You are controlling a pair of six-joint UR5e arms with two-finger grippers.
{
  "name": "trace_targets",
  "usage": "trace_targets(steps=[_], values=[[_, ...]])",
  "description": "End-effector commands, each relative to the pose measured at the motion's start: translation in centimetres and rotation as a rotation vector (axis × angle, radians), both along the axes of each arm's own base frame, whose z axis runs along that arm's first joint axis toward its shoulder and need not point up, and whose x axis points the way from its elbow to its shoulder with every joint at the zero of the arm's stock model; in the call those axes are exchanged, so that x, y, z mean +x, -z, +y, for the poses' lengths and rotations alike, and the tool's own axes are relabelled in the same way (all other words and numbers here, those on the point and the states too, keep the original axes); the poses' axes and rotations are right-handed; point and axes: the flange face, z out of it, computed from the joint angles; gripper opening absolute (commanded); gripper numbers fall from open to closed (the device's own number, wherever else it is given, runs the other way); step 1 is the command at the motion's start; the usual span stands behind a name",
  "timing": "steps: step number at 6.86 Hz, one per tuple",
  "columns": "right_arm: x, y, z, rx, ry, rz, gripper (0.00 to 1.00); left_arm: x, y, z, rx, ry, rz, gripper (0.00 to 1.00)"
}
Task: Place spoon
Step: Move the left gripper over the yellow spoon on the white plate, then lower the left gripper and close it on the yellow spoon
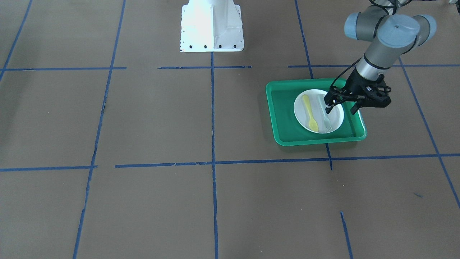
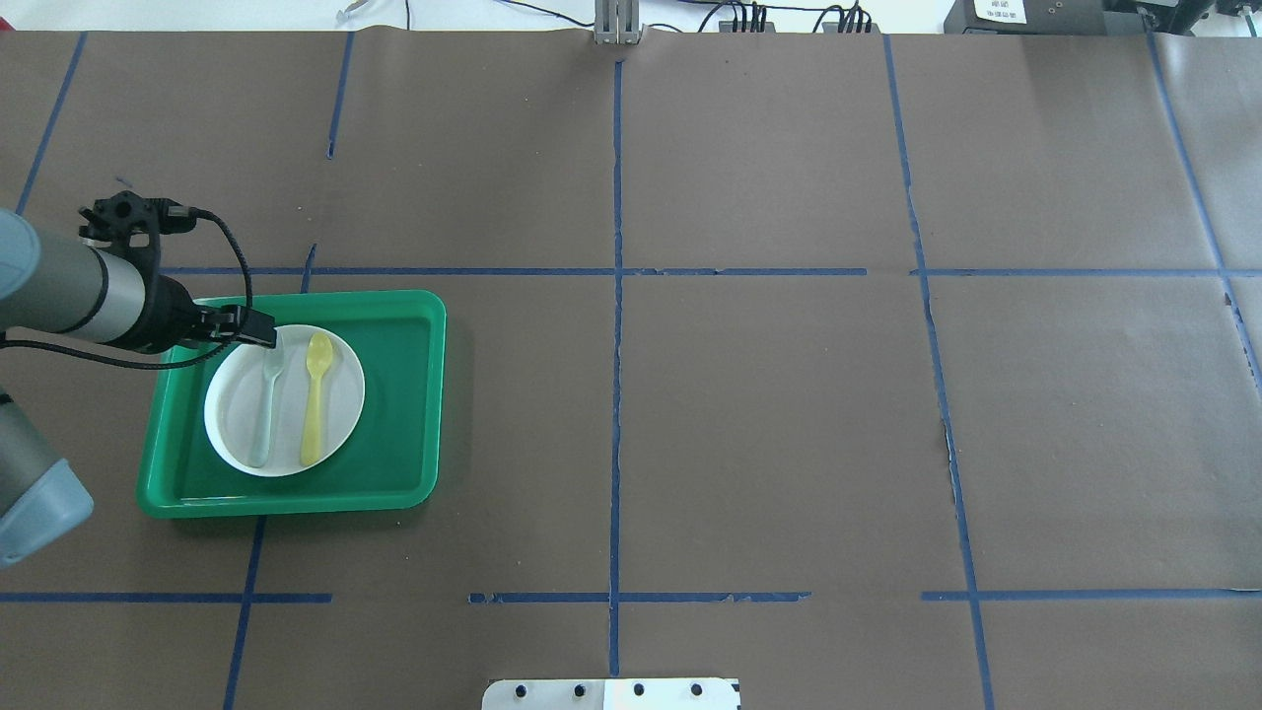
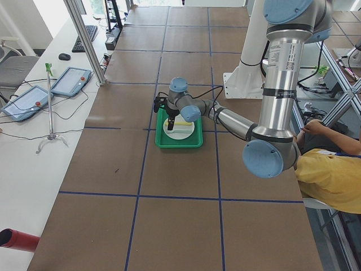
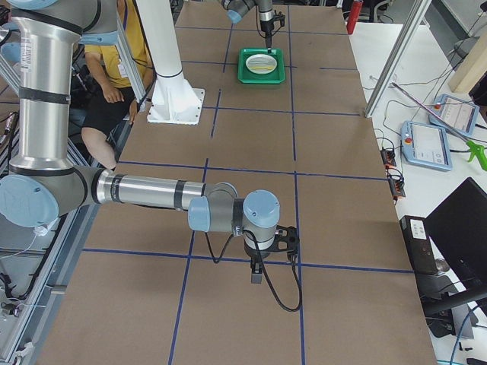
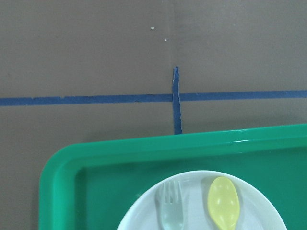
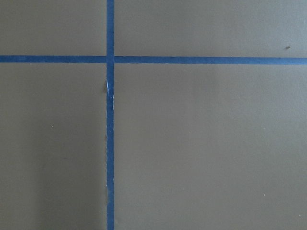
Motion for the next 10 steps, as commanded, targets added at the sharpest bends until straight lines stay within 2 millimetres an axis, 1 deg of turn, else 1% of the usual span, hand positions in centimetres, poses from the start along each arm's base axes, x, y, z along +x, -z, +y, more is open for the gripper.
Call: trace_targets(steps=[1, 3, 5, 6, 9, 10], values=[[0.0, 0.0, 0.0, 0.000, 0.000, 0.000, 1.00, 5.1, 0.7, -0.1, -0.044, 0.001, 0.010, 0.83], [0.0, 0.0, 0.0, 0.000, 0.000, 0.000, 1.00, 7.2, 0.8, 1.0, -0.066, -0.019, 0.014, 0.82], [0.0, 0.0, 0.0, 0.000, 0.000, 0.000, 1.00, 7.7, 0.6, 1.5, -0.070, -0.029, 0.010, 0.59], [0.0, 0.0, 0.0, 0.000, 0.000, 0.000, 1.00, 7.9, -0.3, 1.3, -0.080, -0.029, -0.003, 0.52], [0.0, 0.0, 0.0, 0.000, 0.000, 0.000, 1.00, 7.8, -0.5, 1.3, -0.084, -0.026, -0.007, 0.51], [0.0, 0.0, 0.0, 0.002, 0.000, 0.000, 1.00, 7.8, -0.5, 1.3, -0.086, -0.025, -0.008, 0.35]])
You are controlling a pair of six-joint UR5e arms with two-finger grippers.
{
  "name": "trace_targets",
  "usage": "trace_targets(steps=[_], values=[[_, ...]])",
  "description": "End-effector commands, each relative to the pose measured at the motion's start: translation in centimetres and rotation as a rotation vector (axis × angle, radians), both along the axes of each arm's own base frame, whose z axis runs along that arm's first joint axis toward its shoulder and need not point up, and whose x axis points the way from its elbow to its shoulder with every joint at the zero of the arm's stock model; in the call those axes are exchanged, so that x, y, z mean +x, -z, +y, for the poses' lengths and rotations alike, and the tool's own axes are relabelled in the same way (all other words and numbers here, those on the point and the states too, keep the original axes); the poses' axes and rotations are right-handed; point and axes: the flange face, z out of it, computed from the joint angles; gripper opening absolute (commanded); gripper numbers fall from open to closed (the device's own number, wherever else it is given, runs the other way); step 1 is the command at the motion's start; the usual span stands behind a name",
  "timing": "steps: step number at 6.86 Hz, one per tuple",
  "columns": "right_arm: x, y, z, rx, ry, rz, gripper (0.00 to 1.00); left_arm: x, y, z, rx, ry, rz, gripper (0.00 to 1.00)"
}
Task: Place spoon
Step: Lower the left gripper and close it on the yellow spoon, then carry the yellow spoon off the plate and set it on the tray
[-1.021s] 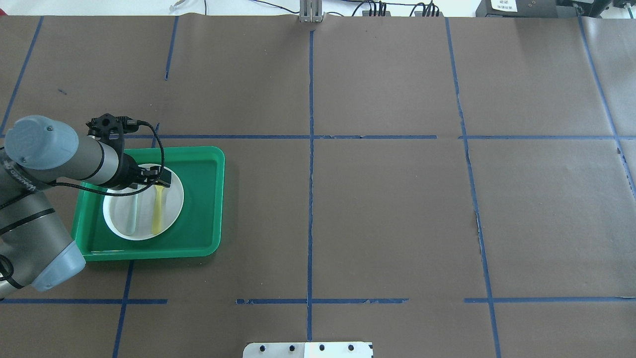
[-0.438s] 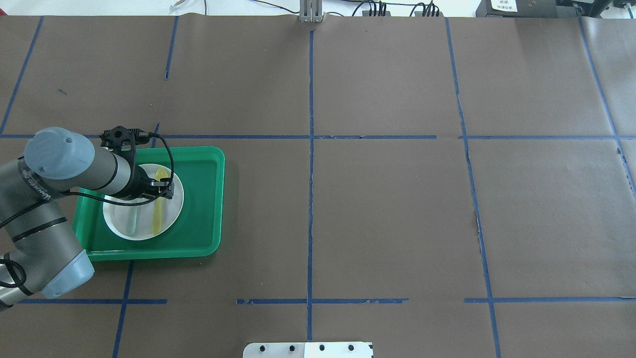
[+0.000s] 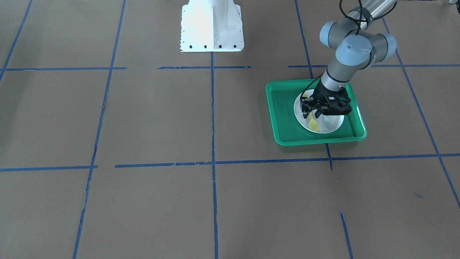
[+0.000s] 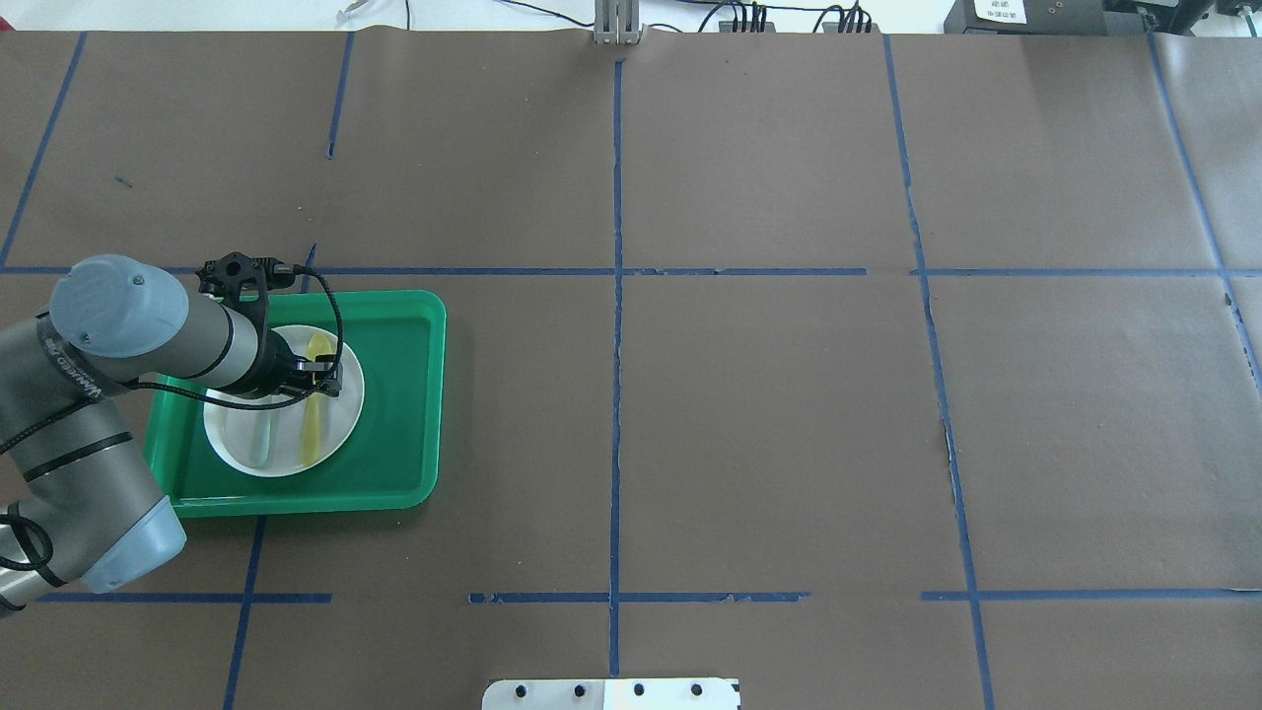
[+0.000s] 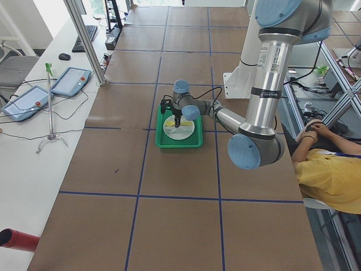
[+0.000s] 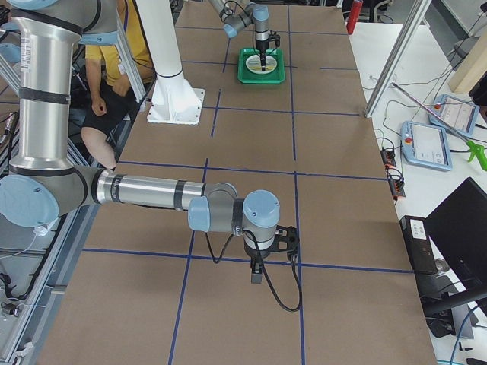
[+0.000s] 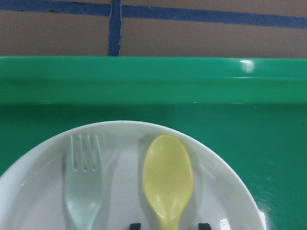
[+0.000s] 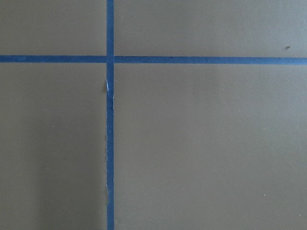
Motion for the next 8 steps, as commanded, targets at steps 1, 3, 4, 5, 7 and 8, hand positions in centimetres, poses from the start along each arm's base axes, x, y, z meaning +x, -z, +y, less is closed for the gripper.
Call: trace_targets(steps=[1, 3, 4, 5, 7, 8], values=[[0.0, 0.0, 0.0, 0.000, 0.000, 0.000, 1.00, -0.1, 0.1, 0.1, -0.001, -0.002, 0.003, 0.02], [0.0, 0.0, 0.0, 0.001, 0.001, 0.000, 1.00, -1.0, 0.7, -0.1, 0.007, 0.010, 0.012, 0.00], [0.0, 0.0, 0.0, 0.001, 0.000, 0.000, 1.00, -1.5, 1.8, 0.0, 0.013, 0.013, 0.021, 0.00], [0.0, 0.0, 0.0, 0.001, 0.001, 0.000, 1.00, -1.5, 3.2, 0.0, -0.012, 0.015, -0.012, 0.00], [0.0, 0.0, 0.0, 0.000, 0.000, 0.000, 1.00, 1.5, 7.6, -1.4, -0.063, 0.060, 0.012, 0.00], [0.0, 0.0, 0.0, 0.000, 0.000, 0.000, 1.00, 3.4, 8.6, -1.3, -0.067, 0.064, 0.018, 0.00]])
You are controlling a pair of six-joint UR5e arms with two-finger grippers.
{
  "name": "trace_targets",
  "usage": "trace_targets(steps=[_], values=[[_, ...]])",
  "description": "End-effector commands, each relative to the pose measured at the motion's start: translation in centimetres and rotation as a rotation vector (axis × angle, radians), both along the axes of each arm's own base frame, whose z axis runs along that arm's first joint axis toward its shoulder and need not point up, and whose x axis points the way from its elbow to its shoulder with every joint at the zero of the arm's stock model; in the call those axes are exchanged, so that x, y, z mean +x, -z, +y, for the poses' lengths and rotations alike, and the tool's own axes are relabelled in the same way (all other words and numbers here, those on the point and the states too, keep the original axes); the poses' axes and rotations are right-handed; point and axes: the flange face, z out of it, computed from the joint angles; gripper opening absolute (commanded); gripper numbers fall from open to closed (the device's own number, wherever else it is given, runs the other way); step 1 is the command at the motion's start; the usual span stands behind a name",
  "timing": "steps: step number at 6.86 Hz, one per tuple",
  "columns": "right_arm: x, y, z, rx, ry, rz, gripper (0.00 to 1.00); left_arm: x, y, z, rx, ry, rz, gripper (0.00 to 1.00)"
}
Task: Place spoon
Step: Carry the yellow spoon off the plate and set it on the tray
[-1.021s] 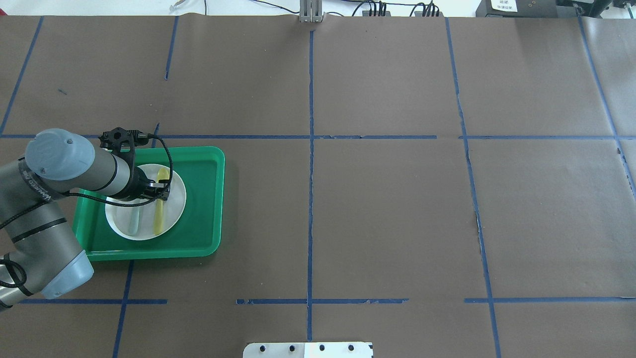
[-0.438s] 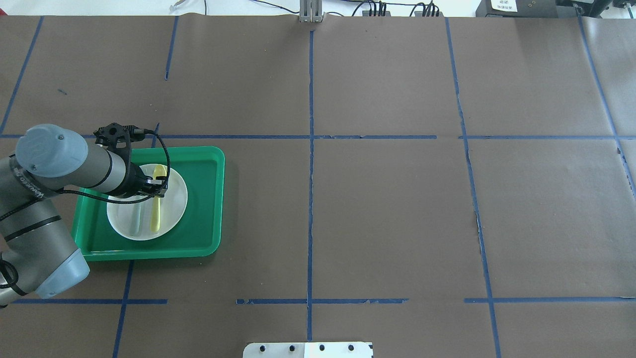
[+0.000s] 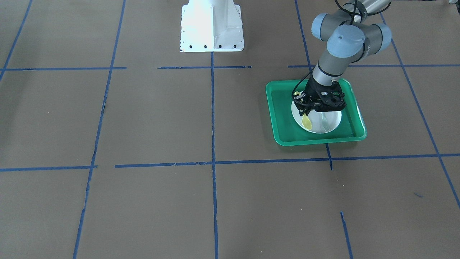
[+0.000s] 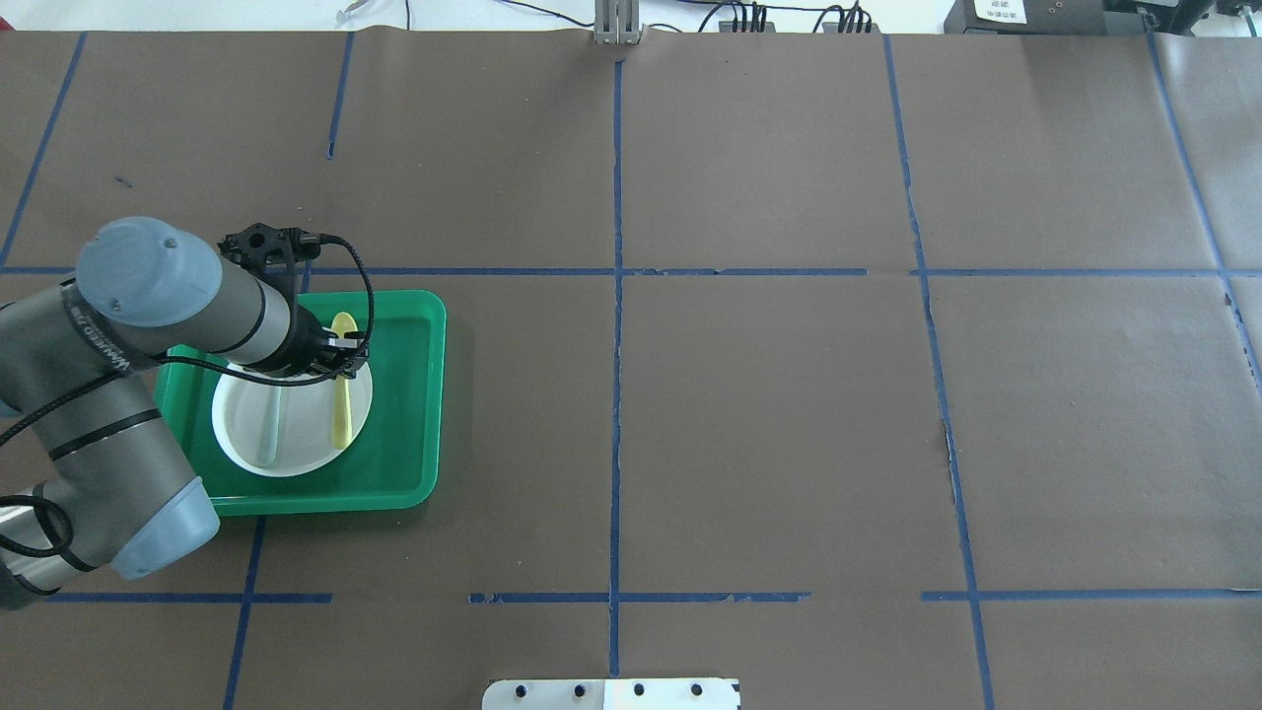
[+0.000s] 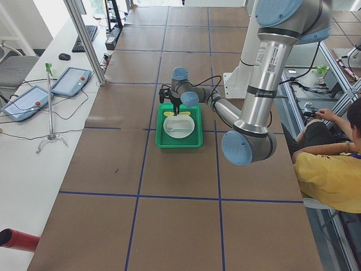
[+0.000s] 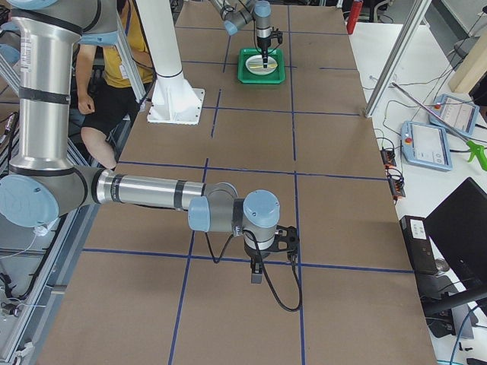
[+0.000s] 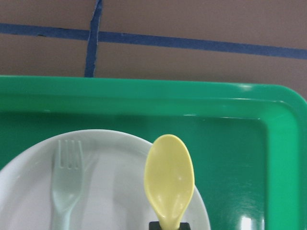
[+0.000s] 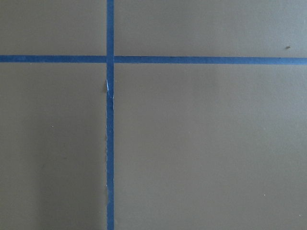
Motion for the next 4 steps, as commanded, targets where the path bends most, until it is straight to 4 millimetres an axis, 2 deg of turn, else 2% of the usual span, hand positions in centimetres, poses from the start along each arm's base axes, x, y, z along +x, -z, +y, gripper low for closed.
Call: trace_targets(steps=[1, 2, 3, 4], values=[[0.00, 0.00, 0.00, 0.000, 0.000, 0.000, 1.00, 3.67, 1.62, 0.69, -0.005, 0.014, -0.002, 0.00], [0.00, 0.00, 0.00, 0.000, 0.000, 0.000, 1.00, 3.64, 1.37, 0.67, -0.003, 0.016, -0.006, 0.46], [0.00, 0.00, 0.00, 0.000, 0.000, 0.000, 1.00, 3.39, 1.24, 0.07, 0.038, 0.062, -0.033, 0.99], [0.00, 0.00, 0.00, 0.000, 0.000, 0.000, 1.00, 2.95, 1.33, 0.11, 0.052, 0.069, -0.035, 1.00]])
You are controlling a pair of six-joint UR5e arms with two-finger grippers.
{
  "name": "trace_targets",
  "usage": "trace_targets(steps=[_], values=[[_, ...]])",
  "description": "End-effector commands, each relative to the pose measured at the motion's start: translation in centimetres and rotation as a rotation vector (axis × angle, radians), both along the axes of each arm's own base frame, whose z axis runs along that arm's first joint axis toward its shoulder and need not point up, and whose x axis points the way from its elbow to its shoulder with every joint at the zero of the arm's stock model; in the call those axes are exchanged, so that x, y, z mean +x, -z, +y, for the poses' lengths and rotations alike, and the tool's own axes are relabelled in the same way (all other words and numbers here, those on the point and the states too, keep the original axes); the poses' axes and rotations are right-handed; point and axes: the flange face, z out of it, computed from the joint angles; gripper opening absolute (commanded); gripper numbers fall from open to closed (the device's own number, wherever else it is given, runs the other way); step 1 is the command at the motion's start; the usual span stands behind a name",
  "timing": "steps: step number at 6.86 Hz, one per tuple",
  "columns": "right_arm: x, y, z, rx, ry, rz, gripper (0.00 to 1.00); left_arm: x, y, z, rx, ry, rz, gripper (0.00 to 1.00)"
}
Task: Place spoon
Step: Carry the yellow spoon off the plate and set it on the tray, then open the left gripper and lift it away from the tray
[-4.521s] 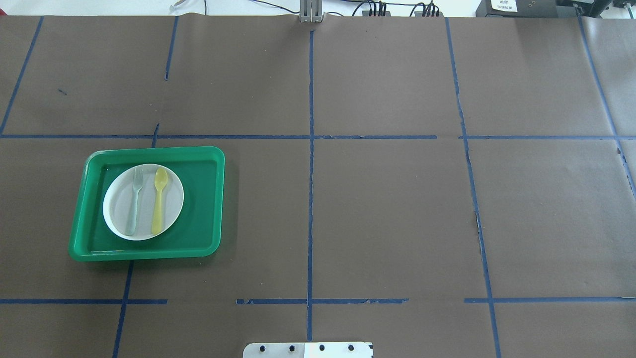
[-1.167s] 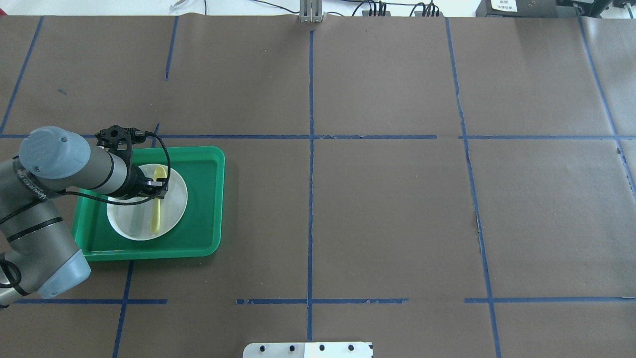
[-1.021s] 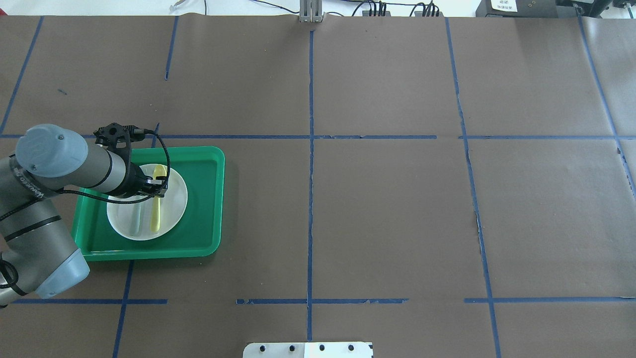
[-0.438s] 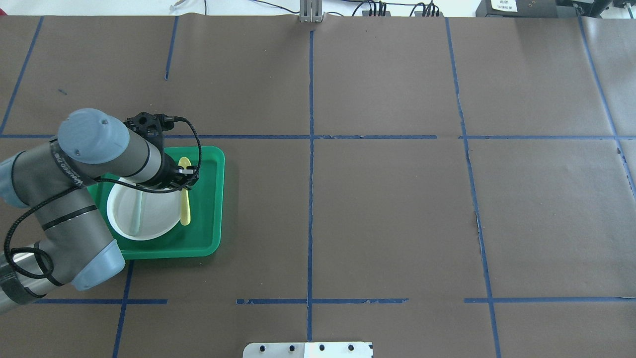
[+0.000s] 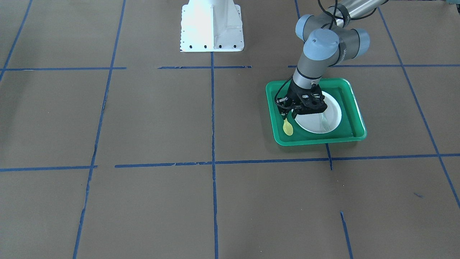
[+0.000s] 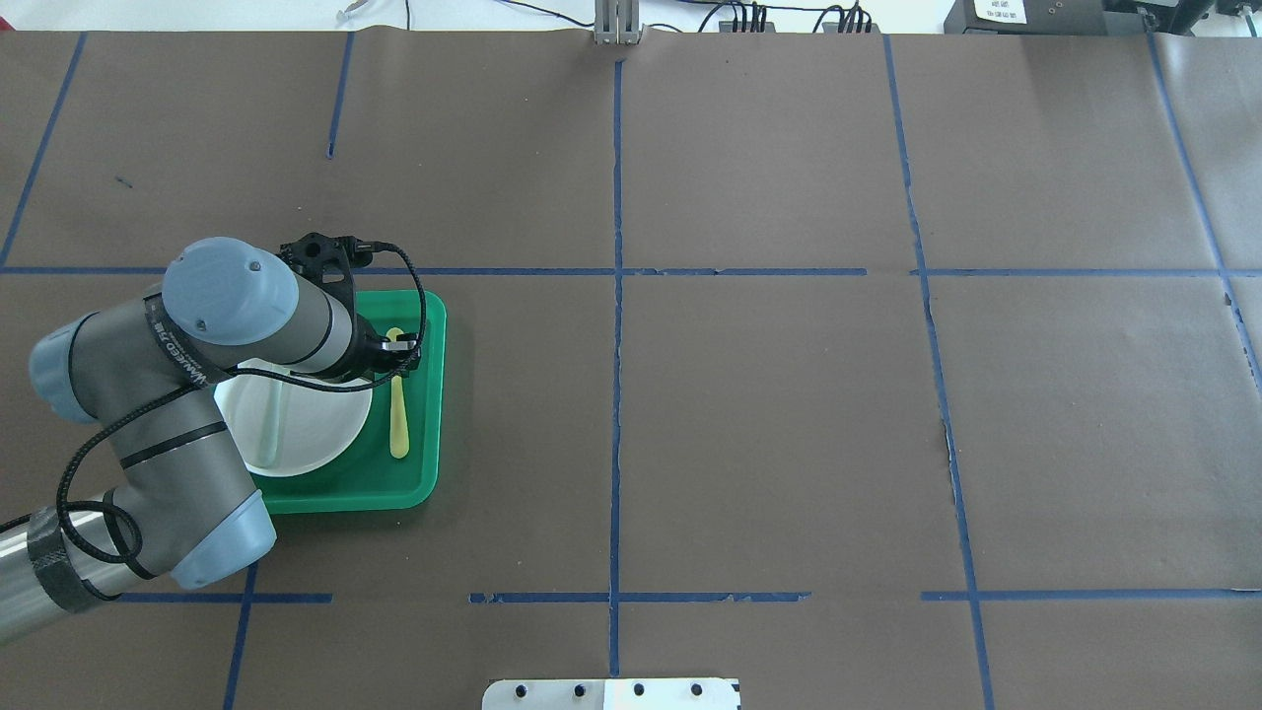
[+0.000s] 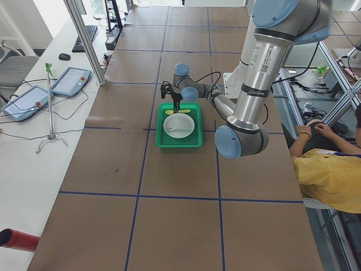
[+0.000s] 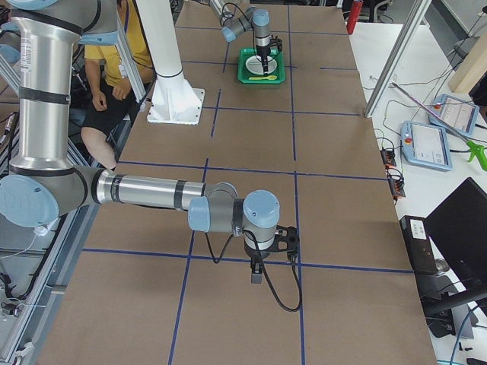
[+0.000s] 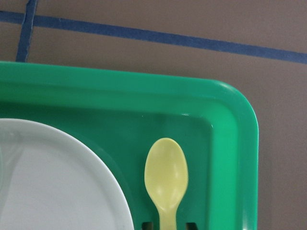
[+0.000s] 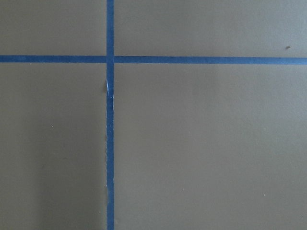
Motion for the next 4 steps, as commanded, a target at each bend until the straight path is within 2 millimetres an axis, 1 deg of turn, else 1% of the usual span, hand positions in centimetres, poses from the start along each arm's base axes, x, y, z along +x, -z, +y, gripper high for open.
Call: trace_targets(steps=[1, 2, 3, 4], values=[[0.0, 0.0, 0.0, 0.002, 0.000, 0.000, 1.00, -1.6, 0.8, -0.5, 0.064, -0.002, -0.006, 1.00], [0.0, 0.0, 0.0, 0.000, 0.000, 0.000, 1.00, -5.9, -0.7, -1.9, 0.111, -0.061, -0.031, 1.00], [0.0, 0.0, 0.0, 0.000, 0.000, 0.000, 1.00, -12.3, -3.5, -3.7, 0.091, -0.164, -0.033, 1.00], [0.0, 0.0, 0.0, 0.000, 0.000, 0.000, 1.00, -19.2, -6.3, -5.8, 0.115, -0.205, -0.079, 1.00]])
